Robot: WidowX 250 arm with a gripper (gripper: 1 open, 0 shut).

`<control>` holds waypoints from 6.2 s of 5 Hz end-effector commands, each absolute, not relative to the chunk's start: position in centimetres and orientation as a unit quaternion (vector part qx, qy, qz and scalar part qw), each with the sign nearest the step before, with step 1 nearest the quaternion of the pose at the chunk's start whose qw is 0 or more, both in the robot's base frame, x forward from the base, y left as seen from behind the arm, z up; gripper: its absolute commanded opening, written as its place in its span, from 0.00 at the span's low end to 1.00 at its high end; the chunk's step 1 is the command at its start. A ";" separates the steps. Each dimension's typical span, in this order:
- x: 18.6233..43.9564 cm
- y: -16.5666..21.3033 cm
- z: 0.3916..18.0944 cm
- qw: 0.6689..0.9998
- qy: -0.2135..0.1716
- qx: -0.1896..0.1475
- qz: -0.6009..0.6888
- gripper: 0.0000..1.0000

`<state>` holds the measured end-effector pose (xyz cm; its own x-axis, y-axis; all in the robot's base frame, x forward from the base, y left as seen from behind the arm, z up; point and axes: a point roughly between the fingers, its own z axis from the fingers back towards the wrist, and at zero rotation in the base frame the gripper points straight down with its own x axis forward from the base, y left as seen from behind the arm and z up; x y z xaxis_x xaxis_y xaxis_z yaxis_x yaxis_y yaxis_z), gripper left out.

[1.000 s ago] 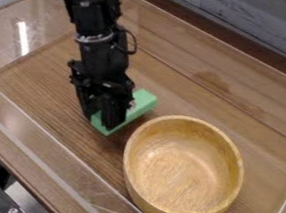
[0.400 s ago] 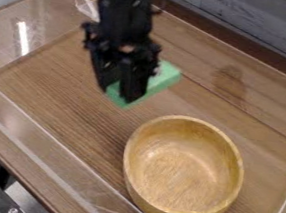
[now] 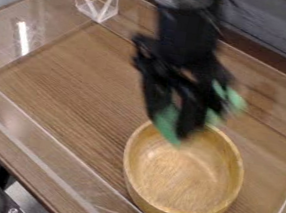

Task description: Put the green block in the brown bowl

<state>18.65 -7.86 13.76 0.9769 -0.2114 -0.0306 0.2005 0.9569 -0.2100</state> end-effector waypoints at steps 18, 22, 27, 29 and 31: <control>18.0 -8.5 11.6 0.993 -0.004 -0.120 -0.005 0.00; 18.2 -8.3 11.0 0.992 0.003 -0.127 0.000 0.00; 18.4 -8.3 10.7 0.991 0.009 -0.135 0.005 0.00; 18.5 -8.3 10.6 0.990 0.011 -0.138 0.006 0.00; 18.6 -8.2 10.5 0.990 0.013 -0.141 0.008 0.00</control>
<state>18.04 -8.28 9.94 0.9988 0.0015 -0.0494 -0.0149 0.9624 -0.2711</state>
